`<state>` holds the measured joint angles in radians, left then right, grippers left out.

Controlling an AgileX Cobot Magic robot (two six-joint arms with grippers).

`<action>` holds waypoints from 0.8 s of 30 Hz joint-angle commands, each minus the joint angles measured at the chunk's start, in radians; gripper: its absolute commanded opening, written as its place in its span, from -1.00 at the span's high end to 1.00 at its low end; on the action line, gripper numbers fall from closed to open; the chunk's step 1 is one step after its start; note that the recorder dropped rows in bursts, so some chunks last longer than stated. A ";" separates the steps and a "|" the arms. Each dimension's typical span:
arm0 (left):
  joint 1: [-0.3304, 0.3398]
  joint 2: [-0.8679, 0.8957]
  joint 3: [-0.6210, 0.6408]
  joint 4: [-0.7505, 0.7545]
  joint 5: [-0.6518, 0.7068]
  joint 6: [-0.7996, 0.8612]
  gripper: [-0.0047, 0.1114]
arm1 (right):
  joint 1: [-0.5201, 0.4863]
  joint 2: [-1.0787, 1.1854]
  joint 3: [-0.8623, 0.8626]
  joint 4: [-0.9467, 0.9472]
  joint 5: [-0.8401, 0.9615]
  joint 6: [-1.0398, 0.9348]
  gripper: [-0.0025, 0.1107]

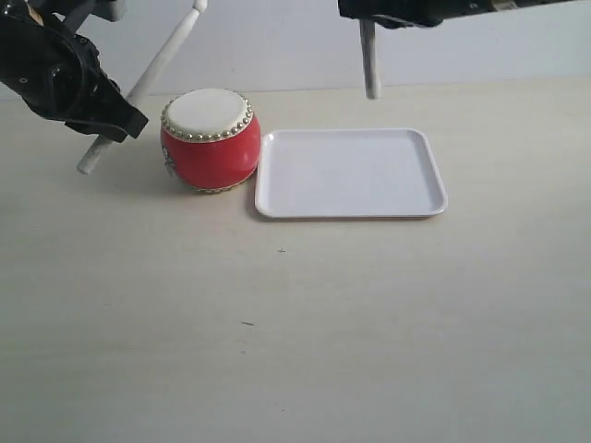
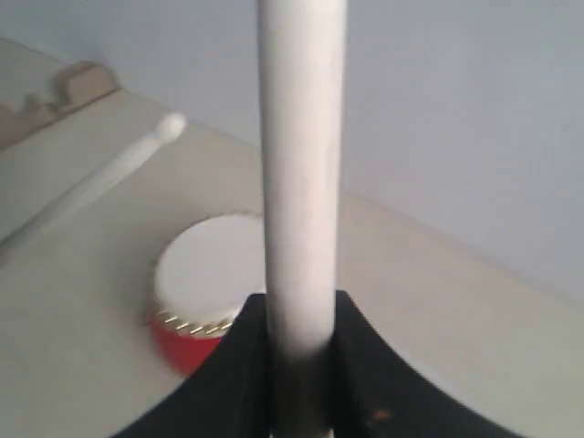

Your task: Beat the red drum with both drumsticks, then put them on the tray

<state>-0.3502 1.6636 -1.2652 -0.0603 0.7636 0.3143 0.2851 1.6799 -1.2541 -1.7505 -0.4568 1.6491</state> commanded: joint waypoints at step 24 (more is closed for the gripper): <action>0.002 -0.010 0.032 0.040 0.116 -0.038 0.92 | 0.191 0.281 -0.521 1.646 1.678 -1.824 0.96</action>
<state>-0.3502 1.6636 -1.2328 -0.0257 0.8653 0.2912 0.4283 1.9267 -1.7189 -0.1391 1.1588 -0.1469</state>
